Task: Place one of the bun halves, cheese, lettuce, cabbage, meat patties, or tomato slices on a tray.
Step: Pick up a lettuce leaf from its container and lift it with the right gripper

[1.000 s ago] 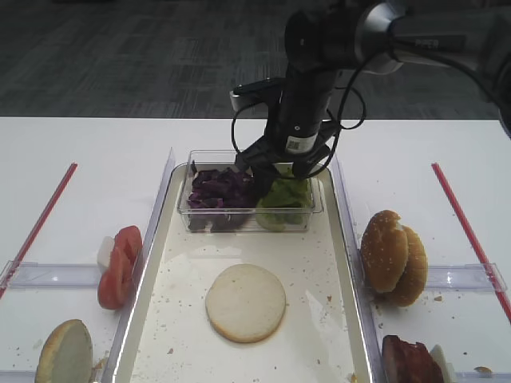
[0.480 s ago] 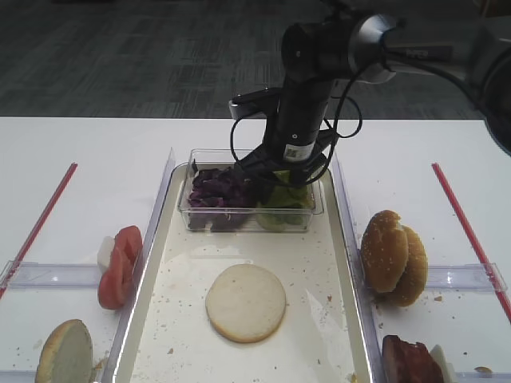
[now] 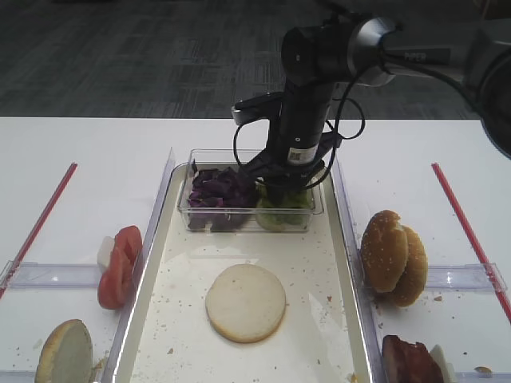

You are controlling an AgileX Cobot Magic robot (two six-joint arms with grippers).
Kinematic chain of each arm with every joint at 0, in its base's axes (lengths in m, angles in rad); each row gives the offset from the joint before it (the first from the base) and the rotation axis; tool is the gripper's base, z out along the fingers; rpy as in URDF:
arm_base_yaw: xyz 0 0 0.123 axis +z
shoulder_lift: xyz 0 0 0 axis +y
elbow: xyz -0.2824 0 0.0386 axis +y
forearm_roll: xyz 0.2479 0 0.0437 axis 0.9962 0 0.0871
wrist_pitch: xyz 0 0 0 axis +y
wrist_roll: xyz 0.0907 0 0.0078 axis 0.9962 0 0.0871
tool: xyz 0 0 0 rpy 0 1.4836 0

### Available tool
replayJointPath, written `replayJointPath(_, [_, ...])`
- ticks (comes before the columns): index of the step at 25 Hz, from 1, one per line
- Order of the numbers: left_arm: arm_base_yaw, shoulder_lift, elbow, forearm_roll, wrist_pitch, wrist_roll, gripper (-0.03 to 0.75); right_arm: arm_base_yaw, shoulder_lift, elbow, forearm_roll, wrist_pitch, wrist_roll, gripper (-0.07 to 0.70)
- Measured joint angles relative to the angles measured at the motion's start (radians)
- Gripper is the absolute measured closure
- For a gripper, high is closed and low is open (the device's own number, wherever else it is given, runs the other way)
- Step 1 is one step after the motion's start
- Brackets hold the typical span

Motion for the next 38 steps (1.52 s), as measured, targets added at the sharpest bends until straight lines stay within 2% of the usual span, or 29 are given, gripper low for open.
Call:
replayJointPath(4, [0.000,0.000,0.000,0.000,0.000,0.000,0.262,0.000,0.000,0.000,-0.004,0.007,0.000,0.332])
replayJointPath(8, [0.000,0.000,0.000,0.000,0.000,0.000,0.262,0.000,0.000,0.000,-0.006,0.015,0.000,0.405])
replayJointPath(9, [0.000,0.000,0.000,0.000,0.000,0.000,0.262,0.000,0.000,0.000,-0.006,0.017,0.000,0.447])
replayJointPath(10, [0.000,0.000,0.000,0.000,0.000,0.000,0.262,0.000,0.000,0.000,-0.006,0.017,0.000,0.447])
replayJointPath(16, [0.000,0.000,0.000,0.000,0.000,0.000,0.262,0.000,0.000,0.000,-0.006,0.022,0.000,0.562])
replayJointPath(22, [0.000,0.000,0.000,0.000,0.000,0.000,0.262,0.000,0.000,-0.006,-0.006,0.026,0.000,0.568])
replayJointPath(30, [0.000,0.000,0.000,0.000,0.000,0.000,0.262,0.000,0.006,-0.123,-0.008,0.142,0.016,0.569])
replayJointPath(38, [0.000,0.000,0.000,0.000,0.000,0.000,0.262,0.000,-0.003,-0.182,-0.004,0.157,0.049,0.570])
